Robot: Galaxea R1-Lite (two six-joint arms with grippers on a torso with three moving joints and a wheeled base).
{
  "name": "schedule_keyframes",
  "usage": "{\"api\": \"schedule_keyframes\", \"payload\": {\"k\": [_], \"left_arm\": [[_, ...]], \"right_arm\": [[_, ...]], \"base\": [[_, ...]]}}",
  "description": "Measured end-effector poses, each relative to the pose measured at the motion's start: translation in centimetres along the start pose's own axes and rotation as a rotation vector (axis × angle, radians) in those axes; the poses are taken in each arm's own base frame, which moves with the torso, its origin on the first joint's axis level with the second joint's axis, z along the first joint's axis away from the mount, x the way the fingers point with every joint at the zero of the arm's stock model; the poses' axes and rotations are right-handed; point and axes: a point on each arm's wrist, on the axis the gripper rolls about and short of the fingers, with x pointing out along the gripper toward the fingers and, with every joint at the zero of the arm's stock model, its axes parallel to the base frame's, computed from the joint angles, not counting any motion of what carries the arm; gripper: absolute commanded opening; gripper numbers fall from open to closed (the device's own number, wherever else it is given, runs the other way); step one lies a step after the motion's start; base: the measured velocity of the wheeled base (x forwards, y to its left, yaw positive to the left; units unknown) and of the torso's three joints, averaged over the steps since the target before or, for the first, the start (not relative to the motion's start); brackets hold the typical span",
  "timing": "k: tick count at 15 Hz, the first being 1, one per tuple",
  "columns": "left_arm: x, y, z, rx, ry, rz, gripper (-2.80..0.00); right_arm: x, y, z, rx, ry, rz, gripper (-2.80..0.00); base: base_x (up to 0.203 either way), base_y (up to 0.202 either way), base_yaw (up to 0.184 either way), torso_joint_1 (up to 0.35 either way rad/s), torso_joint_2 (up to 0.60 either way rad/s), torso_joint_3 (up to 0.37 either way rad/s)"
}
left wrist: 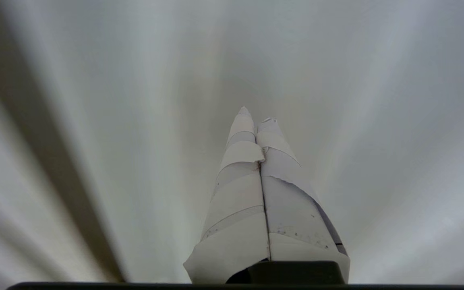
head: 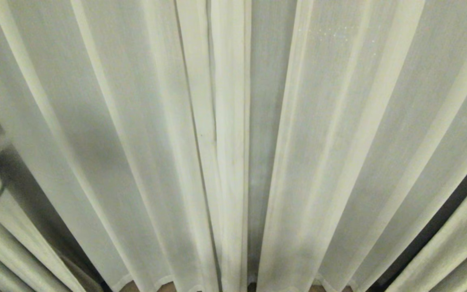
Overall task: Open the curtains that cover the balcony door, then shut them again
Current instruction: Pull the outer curtains open on both sides
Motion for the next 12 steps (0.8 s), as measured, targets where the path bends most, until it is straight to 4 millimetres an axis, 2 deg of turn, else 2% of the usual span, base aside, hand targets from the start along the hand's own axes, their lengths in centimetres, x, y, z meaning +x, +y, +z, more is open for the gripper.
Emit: {"api": "schedule_keyframes", "payload": {"k": [4, 9, 12], "left_arm": [[0.3, -3.9, -2.5, -0.027, 0.096, -0.170, -2.80], [-1.1, -7.7, -5.1, -0.031, 0.184, -0.345, -2.80], [-2.3, -9.2, -6.5, -0.027, 0.237, -0.422, -2.80]], "right_arm": [[0.0, 0.0, 0.0, 0.000, 0.000, 0.000, -2.80], [0.0, 0.0, 0.0, 0.000, 0.000, 0.000, -2.80], [0.0, 0.0, 0.0, 0.000, 0.000, 0.000, -2.80]], "base": [[0.000, 0.000, 0.000, 0.000, 0.00, 0.000], [0.000, 0.000, 0.000, 0.000, 0.00, 0.000], [0.000, 0.000, 0.000, 0.000, 0.00, 0.000]]}}
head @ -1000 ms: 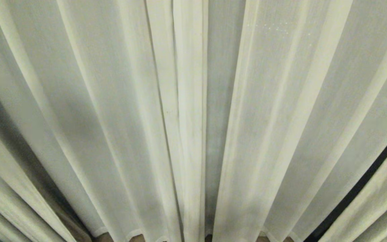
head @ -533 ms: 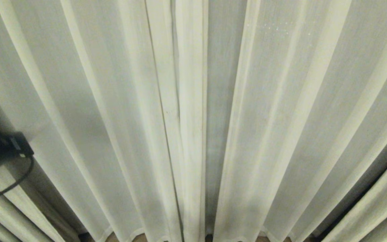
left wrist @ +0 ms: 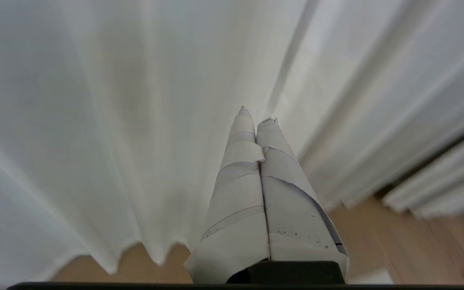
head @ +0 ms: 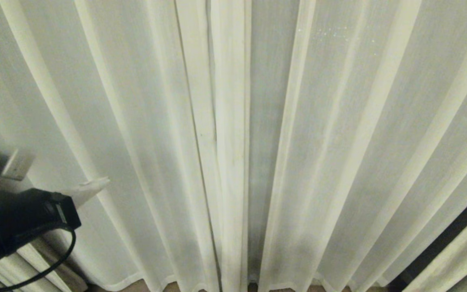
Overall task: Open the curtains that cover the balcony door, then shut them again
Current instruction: Pull the outer curtains open on both sides
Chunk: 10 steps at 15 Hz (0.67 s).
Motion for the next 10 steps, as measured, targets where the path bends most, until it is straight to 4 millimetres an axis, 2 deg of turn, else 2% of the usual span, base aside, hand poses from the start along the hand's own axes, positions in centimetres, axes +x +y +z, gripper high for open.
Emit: {"api": "schedule_keyframes", "payload": {"k": [4, 10], "left_arm": [[-2.6, -1.6, -3.1, 0.000, 0.077, -0.009, -2.80], [-8.2, -3.5, -7.1, 0.034, 0.172, 0.131, -2.80]], "right_arm": [[0.0, 0.0, 0.0, 0.001, 0.000, 0.000, -2.80], [0.0, 0.0, 0.0, 0.000, 0.000, 0.000, -2.80]], "base": [[0.000, 0.000, 0.000, 0.000, 0.00, 0.000], [0.000, 0.000, 0.000, 0.000, 0.00, 0.000]]}}
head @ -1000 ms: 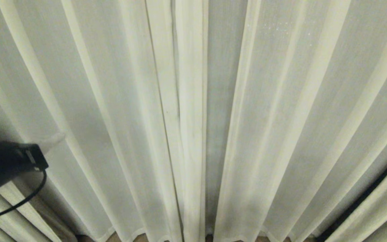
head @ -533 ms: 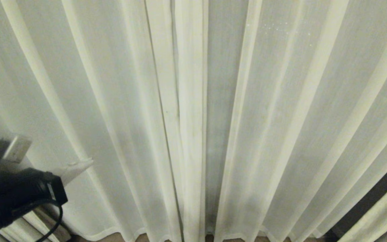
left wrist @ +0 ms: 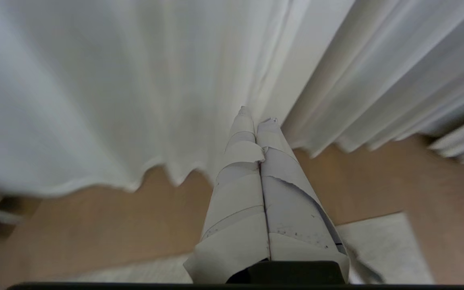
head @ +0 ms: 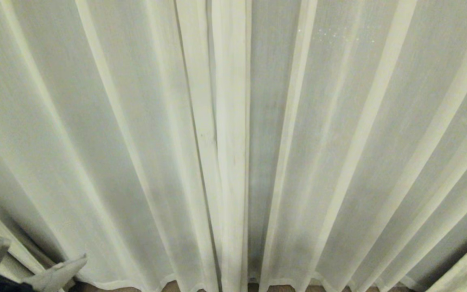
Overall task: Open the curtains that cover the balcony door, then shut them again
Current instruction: Pull the outer curtains open on both sides
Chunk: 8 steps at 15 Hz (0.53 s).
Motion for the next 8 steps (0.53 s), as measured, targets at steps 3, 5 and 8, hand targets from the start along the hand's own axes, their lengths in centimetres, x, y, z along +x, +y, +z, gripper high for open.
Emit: {"api": "schedule_keyframes", "payload": {"k": [3, 5, 8], "left_arm": [[-2.2, -0.5, -2.4, 0.007, 0.023, 0.084, -2.80], [-3.3, -0.7, -3.5, 0.021, -0.001, 0.167, -2.80], [-4.4, -0.9, -4.9, 0.056, -0.028, 0.206, -2.80]], "right_arm": [[0.0, 0.0, 0.0, 0.000, 0.000, 0.000, -2.80], [0.0, 0.0, 0.0, 0.000, 0.000, 0.000, -2.80], [0.0, 0.0, 0.0, 0.000, 0.000, 0.000, -2.80]], "base": [[0.000, 0.000, 0.000, 0.000, 0.00, 0.000], [0.000, 0.000, 0.000, 0.000, 0.00, 0.000], [0.000, 0.000, 0.000, 0.000, 0.00, 0.000]]}}
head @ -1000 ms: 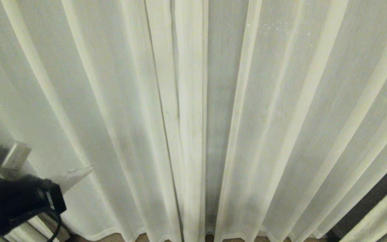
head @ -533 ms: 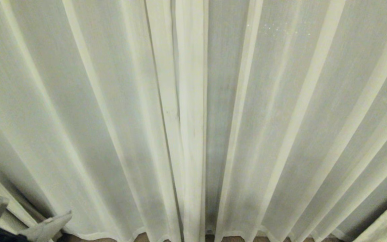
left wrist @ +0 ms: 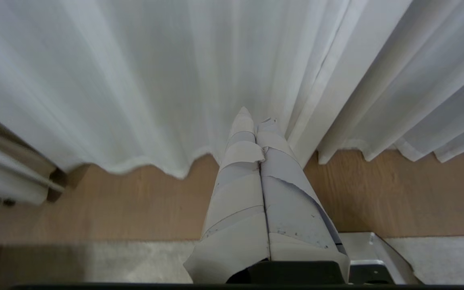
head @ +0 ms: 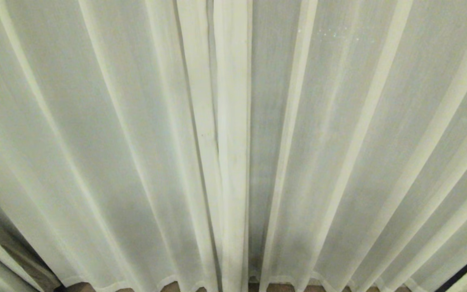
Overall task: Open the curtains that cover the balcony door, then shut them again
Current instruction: Pull the outer curtains open on both sides
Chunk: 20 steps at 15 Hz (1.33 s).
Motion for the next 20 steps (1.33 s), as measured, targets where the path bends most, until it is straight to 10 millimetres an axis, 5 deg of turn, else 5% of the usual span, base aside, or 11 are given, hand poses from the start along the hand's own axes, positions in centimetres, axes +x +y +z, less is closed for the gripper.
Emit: {"api": "schedule_keyframes", "payload": {"k": [11, 20], "left_arm": [[-2.8, -0.1, -1.8, -0.006, -0.349, 0.051, -2.80], [-3.0, -0.1, -2.0, -0.003, -0.386, 0.053, -2.80]], "right_arm": [[0.0, 0.0, 0.0, 0.000, 0.000, 0.000, -2.80], [0.0, 0.0, 0.0, 0.000, 0.000, 0.000, -2.80]], "base": [[0.000, 0.000, 0.000, 0.000, 0.00, 0.000], [0.000, 0.000, 0.000, 0.000, 0.00, 0.000]]}}
